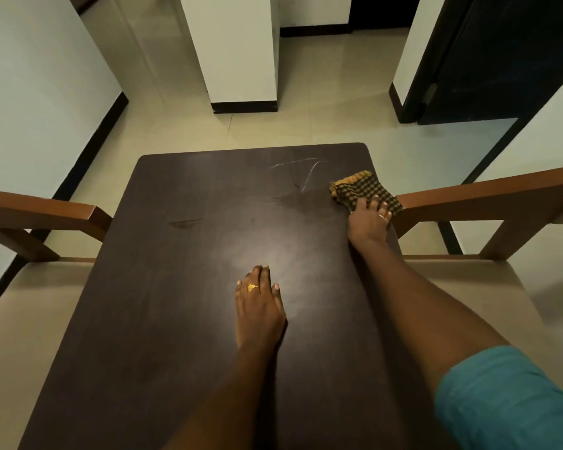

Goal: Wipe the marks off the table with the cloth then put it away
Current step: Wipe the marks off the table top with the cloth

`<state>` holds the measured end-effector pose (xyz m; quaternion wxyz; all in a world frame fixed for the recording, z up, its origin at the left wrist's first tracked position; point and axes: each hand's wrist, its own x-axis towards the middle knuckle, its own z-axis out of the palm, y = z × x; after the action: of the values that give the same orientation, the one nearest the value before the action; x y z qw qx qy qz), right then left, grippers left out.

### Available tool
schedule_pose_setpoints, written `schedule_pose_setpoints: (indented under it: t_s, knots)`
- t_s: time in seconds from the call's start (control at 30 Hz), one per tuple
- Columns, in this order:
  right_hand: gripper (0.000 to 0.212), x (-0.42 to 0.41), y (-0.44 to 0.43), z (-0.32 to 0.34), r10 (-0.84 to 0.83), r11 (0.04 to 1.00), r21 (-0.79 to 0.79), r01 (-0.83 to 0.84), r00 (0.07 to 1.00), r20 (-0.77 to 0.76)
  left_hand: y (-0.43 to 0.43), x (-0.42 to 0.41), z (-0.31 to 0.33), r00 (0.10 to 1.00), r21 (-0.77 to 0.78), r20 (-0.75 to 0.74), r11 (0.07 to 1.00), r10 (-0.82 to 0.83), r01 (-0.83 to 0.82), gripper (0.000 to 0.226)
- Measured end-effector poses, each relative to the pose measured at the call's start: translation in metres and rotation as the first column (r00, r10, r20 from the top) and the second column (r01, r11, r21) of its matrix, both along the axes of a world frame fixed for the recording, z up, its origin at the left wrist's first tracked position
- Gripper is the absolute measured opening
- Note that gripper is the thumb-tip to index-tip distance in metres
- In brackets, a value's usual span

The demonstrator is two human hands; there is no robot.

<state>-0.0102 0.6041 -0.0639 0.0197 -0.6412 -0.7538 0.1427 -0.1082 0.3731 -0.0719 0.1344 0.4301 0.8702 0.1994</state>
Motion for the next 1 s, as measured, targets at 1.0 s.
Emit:
schedule_pose_setpoints:
  t_s: [1.0]
  knots:
    - [0.033,-0.099,0.001,0.007,0.535,0.832,0.144,-0.536,0.843,0.05,0.003,0.003,0.006,0.999,0.038,-0.044,0.999,0.031,-0.029,0.049]
